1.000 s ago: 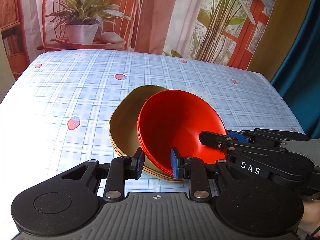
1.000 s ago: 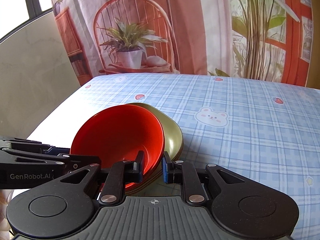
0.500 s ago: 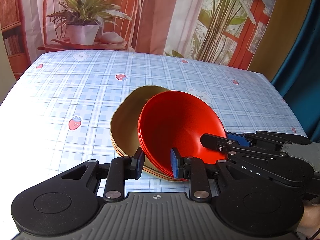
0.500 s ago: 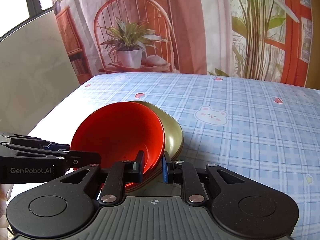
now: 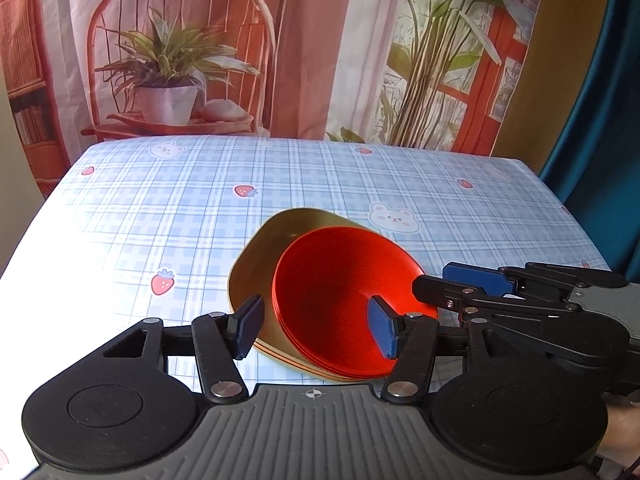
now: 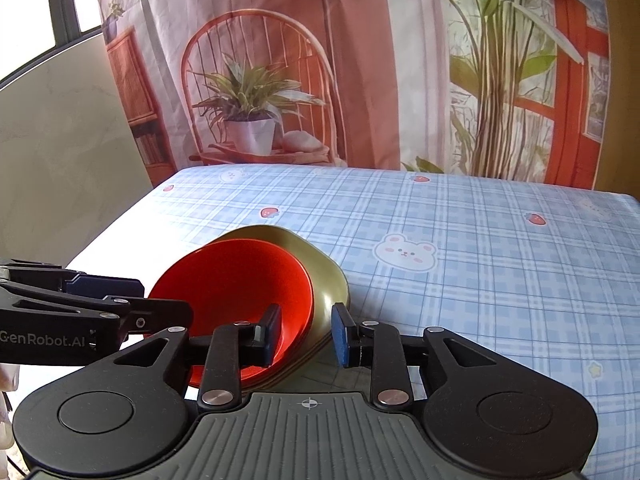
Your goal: Organize plates and bowls
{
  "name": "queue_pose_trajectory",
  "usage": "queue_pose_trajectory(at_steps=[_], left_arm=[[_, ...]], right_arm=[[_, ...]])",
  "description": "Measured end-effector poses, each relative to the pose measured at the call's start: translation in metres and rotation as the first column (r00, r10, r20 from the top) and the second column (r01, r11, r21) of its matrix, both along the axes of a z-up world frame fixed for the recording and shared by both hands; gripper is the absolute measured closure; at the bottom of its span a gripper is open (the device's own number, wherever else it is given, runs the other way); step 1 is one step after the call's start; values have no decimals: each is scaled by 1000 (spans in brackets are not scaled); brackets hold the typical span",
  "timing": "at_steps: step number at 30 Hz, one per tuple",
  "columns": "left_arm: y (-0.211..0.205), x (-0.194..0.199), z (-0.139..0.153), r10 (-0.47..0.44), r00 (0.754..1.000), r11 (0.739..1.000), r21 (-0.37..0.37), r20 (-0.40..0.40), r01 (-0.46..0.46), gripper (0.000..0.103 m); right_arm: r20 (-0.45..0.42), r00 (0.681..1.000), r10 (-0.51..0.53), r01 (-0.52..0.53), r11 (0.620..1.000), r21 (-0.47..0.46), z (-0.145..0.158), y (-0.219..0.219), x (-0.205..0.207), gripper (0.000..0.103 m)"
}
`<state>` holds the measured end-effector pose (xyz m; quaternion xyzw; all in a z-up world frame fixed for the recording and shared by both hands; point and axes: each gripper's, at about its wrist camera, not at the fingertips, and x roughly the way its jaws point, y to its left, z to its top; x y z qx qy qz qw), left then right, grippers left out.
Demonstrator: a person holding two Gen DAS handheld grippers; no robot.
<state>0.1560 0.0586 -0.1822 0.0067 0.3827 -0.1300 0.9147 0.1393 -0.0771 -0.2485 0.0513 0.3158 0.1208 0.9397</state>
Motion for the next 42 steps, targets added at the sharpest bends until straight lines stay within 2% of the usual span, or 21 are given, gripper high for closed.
queue_pose_trajectory(at_steps=[4, 8, 13, 15, 16, 18, 20, 23, 25, 28, 31, 34, 39, 42], left_arm=[[1, -4, 10, 11, 999, 1000, 9, 32, -11, 40], [1, -11, 21, 32, 997, 999, 14, 76, -33, 30], [0, -18, 36, 57, 991, 998, 23, 125, -60, 26], [-1, -20, 41, 66, 988, 997, 22, 139, -70, 22], [-1, -22, 44, 70, 987, 997, 22, 147, -74, 17], [-1, -25, 50, 73, 983, 997, 19, 168, -77, 11], [-1, -28, 55, 77, 980, 996, 25, 183, -83, 9], [-2, -31, 61, 89, 974, 994, 39, 210, -100, 4], [-1, -32, 66, 109, 970, 992, 39, 217, -120, 3], [-1, -33, 71, 123, 969, 991, 27, 216, -131, 3], [-4, -37, 77, 131, 963, 988, 48, 233, -146, 3], [-8, -40, 85, 135, 960, 985, 76, 244, -158, 0], [-7, -54, 102, 131, 953, 986, 67, 273, -155, 0], [-10, -63, 111, 149, 943, 979, 91, 296, -184, 0]], right_arm=[[21, 1000, -22, 22, 1000, 4, 8, -7, -4, 65], [39, 998, -41, 41, 999, -4, 15, -13, -9, 61], [58, 996, -65, 65, 998, -3, 25, -21, -14, 58], [71, 995, -74, 74, 997, -4, 31, -24, -16, 47], [82, 994, -79, 80, 997, -3, 35, -26, -17, 44], [94, 992, -85, 86, 996, 0, 42, -29, -18, 43], [107, 990, -94, 94, 996, 4, 50, -33, -19, 34], [127, 986, -108, 109, 994, -2, 61, -35, -21, 31], [137, 983, -121, 123, 992, -1, 69, -37, -23, 28], [161, 980, -121, 123, 992, -2, 79, -36, -27, 13], [187, 976, -112, 118, 993, -20, 89, -32, -33, 1], [205, 973, -108, 117, 993, -32, 100, -30, -39, 0], [220, 969, -110, 123, 991, -44, 116, -28, -50, 0], [231, 967, -110, 125, 991, -48, 125, -28, -59, 0]])
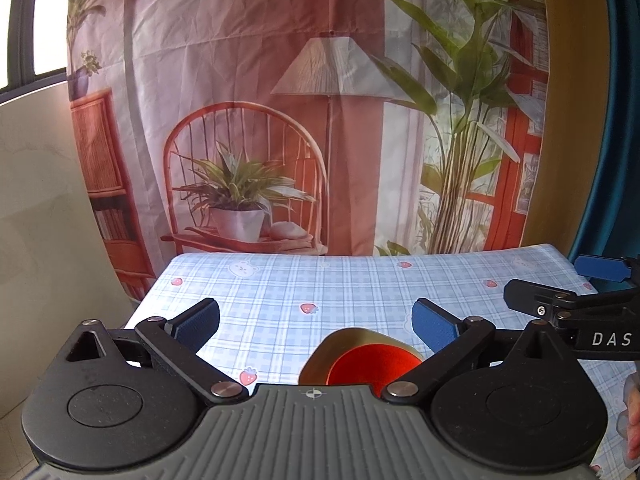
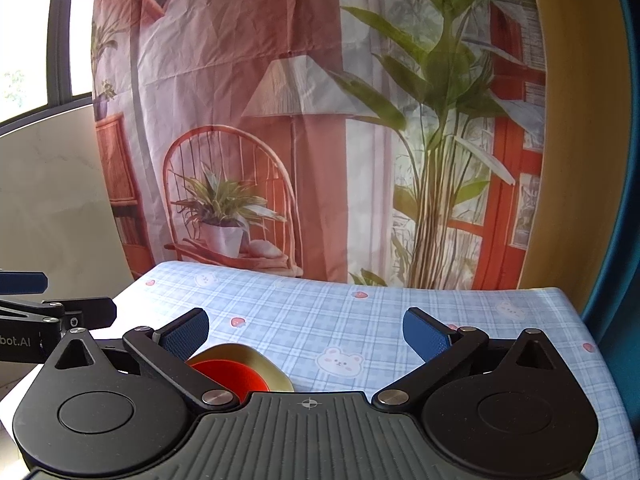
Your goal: Organize plates and bowls
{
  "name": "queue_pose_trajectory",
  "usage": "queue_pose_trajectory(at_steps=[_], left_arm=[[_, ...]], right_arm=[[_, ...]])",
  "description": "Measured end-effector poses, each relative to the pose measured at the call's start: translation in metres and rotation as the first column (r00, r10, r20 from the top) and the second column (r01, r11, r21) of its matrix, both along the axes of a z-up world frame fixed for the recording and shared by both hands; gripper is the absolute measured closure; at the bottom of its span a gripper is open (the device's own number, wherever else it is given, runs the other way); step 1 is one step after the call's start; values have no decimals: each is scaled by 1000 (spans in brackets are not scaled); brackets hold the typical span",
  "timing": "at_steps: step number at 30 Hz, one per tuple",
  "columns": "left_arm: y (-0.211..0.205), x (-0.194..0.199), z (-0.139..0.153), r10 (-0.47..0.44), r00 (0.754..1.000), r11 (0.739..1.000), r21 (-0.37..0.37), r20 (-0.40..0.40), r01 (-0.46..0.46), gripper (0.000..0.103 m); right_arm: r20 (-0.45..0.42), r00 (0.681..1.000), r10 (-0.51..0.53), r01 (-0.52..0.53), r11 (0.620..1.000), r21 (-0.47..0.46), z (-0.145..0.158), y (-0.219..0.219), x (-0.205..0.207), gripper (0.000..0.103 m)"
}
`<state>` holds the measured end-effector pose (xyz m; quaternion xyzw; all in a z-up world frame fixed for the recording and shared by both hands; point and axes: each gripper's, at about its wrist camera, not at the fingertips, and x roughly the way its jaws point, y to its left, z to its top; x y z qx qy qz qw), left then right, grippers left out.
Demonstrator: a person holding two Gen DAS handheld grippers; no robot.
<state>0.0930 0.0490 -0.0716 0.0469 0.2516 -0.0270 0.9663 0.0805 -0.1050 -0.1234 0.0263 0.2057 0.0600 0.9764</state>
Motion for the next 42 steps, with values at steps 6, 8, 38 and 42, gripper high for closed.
queue_pose_trajectory(at_steps=[6, 8, 38, 42], left_arm=[[-7, -24, 19, 72, 994, 994, 77, 78, -78, 0], [-5, -30, 26, 64, 995, 996, 52, 79, -68, 0], [-9, -80, 45, 22, 994, 1000, 7, 104, -23, 0], [-10, -81, 44, 14, 995, 1000, 12, 102, -16, 0]], right_arm=[[37, 999, -5, 5, 1000, -21, 19, 3, -25, 0], [51, 999, -6, 7, 1000, -22, 25, 3, -35, 0], [93, 992, -83, 82, 997, 14, 43, -19, -96, 0], [95, 991, -95, 94, 995, 19, 43, -21, -98, 0]])
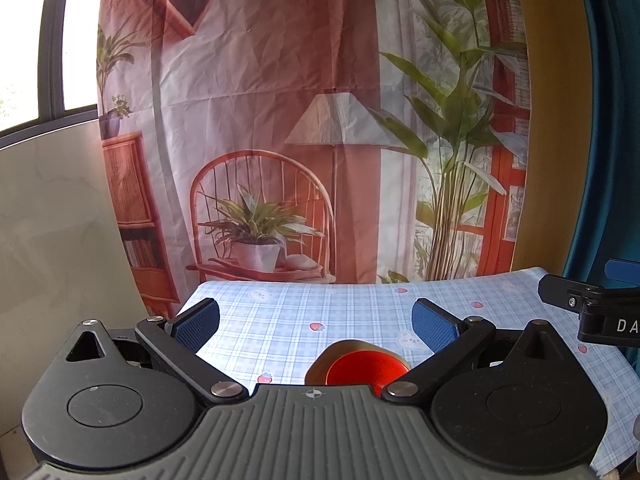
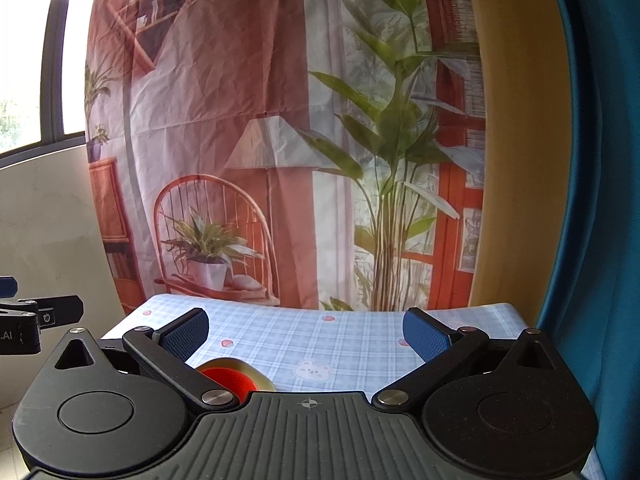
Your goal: Organize plates and bowls
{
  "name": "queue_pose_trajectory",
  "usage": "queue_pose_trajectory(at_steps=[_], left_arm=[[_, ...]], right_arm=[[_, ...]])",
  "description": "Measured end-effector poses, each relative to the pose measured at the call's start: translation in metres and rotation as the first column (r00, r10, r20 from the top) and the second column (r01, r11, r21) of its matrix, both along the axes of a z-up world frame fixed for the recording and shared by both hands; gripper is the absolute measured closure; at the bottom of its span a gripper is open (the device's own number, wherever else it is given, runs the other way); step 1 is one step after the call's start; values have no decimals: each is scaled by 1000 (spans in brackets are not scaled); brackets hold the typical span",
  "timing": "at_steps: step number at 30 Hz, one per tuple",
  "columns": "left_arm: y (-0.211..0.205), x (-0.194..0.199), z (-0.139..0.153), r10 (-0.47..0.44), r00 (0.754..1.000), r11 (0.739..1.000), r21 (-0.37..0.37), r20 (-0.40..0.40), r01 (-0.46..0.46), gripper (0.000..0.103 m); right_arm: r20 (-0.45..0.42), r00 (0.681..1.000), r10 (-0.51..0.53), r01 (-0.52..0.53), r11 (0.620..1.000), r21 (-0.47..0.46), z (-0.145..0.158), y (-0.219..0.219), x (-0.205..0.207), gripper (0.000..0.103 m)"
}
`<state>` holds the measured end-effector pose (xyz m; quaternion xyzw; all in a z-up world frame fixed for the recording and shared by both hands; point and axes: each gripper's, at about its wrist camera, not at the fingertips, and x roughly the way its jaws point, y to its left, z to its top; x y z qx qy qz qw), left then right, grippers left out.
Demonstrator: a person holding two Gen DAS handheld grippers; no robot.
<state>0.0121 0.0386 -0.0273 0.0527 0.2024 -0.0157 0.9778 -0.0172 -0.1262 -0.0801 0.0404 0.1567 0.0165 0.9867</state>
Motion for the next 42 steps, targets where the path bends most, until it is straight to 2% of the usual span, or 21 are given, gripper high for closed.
queue_pose_trajectory(at_steps=[42], left_arm=[[2, -3, 6, -5, 1000, 1000, -17, -1, 5, 0]], right_arm=[[-6, 1000, -18, 18, 1000, 22, 2, -8, 2, 0]])
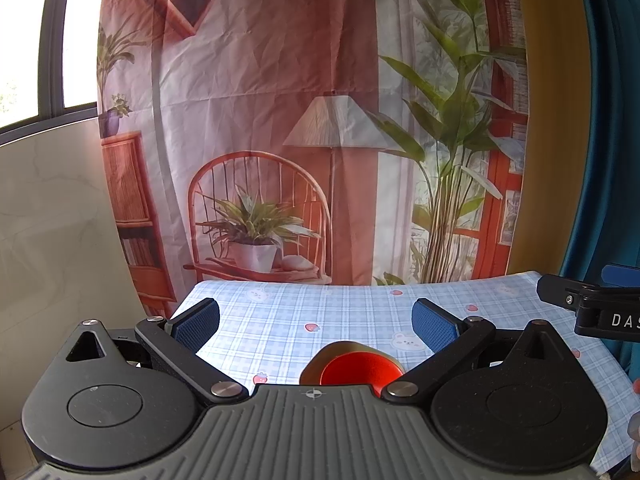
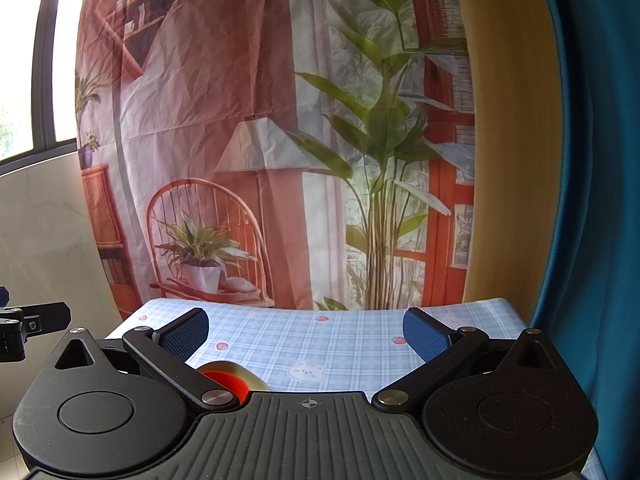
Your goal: Organize plates and bowls
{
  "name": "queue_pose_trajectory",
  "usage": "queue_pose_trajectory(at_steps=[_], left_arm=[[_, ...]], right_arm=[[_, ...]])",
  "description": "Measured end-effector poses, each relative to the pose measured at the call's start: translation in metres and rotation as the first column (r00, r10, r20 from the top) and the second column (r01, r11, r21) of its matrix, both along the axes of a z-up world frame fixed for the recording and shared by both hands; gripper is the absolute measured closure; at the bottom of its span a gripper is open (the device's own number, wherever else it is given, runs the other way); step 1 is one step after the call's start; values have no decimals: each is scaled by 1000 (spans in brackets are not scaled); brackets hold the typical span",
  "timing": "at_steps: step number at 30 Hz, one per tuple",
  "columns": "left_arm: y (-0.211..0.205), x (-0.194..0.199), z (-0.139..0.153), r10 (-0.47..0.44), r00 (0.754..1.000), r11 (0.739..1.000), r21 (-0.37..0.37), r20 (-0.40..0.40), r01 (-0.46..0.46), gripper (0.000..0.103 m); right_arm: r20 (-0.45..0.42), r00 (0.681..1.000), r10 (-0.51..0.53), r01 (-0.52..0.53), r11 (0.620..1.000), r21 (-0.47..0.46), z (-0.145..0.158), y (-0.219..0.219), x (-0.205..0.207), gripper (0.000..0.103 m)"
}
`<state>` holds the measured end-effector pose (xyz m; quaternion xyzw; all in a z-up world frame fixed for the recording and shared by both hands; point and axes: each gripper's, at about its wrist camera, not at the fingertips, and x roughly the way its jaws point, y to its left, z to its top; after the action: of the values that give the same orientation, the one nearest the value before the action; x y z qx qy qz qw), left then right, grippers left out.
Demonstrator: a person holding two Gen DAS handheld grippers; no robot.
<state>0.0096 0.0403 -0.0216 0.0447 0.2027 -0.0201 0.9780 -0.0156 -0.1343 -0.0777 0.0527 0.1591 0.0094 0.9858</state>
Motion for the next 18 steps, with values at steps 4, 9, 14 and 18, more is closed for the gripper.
queue_pose_trajectory(at_steps=[4, 9, 14, 18], left_arm=[[0, 0, 0, -1, 1000, 1000, -1, 0, 1, 0], [-1, -2, 1, 1, 1000, 1000, -5, 8, -1, 0], [-1, -2, 1, -3, 1000, 1000, -8, 11, 3, 0], [-2, -3, 2, -9, 1000, 1000, -10, 13, 9, 0]], right_arm=[[0, 1000, 0, 0, 1000, 1, 0, 0, 0, 0], [4, 1000, 1, -1, 1000, 1, 1, -1, -1, 0], [6, 1000, -1, 1, 1000, 0, 1, -1, -2, 0], [10, 1000, -1, 1, 1000, 0, 1, -1, -4, 0]])
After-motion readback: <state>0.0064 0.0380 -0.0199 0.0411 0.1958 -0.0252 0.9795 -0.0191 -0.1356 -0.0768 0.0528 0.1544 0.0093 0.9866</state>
